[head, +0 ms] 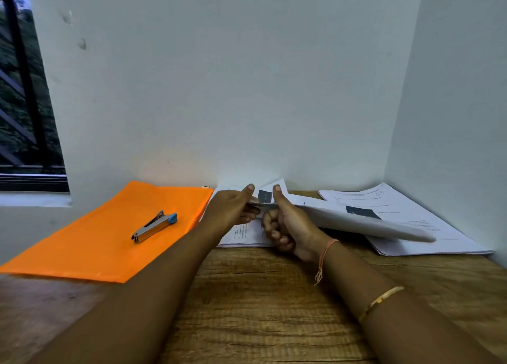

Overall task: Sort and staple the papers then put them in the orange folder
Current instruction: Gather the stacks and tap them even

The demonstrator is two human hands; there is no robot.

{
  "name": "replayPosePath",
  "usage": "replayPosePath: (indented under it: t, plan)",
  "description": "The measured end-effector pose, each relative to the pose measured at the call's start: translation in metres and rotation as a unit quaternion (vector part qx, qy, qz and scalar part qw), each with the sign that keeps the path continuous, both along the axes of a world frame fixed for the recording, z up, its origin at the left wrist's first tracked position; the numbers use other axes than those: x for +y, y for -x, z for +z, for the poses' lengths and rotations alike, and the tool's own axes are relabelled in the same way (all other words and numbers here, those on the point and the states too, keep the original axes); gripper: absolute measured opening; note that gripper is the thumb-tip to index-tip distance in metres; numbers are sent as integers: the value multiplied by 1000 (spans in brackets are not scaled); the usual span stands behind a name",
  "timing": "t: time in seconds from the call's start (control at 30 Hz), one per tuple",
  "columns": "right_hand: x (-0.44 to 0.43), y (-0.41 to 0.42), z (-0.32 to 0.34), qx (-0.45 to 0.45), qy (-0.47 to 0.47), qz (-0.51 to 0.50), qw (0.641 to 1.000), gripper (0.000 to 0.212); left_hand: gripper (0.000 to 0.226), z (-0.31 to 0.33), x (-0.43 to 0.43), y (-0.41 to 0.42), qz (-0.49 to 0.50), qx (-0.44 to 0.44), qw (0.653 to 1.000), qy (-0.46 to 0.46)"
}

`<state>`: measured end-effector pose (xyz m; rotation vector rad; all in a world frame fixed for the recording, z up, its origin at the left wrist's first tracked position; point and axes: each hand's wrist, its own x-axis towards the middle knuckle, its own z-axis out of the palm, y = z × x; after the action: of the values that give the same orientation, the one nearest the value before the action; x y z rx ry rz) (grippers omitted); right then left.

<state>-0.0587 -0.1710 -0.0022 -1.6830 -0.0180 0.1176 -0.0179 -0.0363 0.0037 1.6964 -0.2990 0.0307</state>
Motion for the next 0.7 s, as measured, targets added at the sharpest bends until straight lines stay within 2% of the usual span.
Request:
replayPosePath:
  t: [0.1, 0.2, 0.27, 0.33, 0.4, 0.43, 0.5, 0.53, 0.57, 0.6, 0.63, 0.67, 0.7]
  plan:
    - [4, 6, 4, -36, 44, 72, 996, 71, 27, -1, 4, -5, 58, 23, 997, 41]
    - [10, 11, 9, -134, 91, 53, 985, 54, 19, -5, 9, -7, 49, 75, 994, 63]
    - [12, 10, 9, -167, 100, 44, 980, 47, 20, -7, 8, -5, 19, 122, 990, 73]
    - [11, 10, 7, -163, 93, 51, 981, 44, 17, -10, 7, -4, -7, 145, 988, 59]
    - [10, 12, 7, -134, 41, 79, 987, 43, 12, -12, 4, -8, -27, 152, 987, 33]
    - [9, 13, 9, -125, 8, 89, 988, 43, 3, -12, 3, -8, -32, 153, 987, 29]
    - [7, 16, 18, -137, -70, 85, 984, 42, 31, -15, 1, -13, -11, 157, 987, 40]
    - [4, 15, 21, -158, -94, 71, 980, 40, 38, -14, 0, -14, 9, 155, 987, 53]
    - [1, 14, 23, -189, -77, 49, 978, 37, 40, -14, 0, -14, 36, 148, 987, 59]
    - [-2, 13, 24, -226, -11, 19, 974, 32, 40, -14, 0, -15, 54, 143, 985, 75]
    - [-6, 12, 23, -258, 102, -8, 961, 26, 39, -12, 1, -14, 67, 139, 983, 99]
    - [-11, 11, 22, -264, 243, -15, 933, 22, 39, -11, 2, -15, 76, 136, 979, 131]
    - [-14, 11, 20, -226, 384, 5, 895, 32, 40, -11, 4, -16, 82, 135, 974, 163]
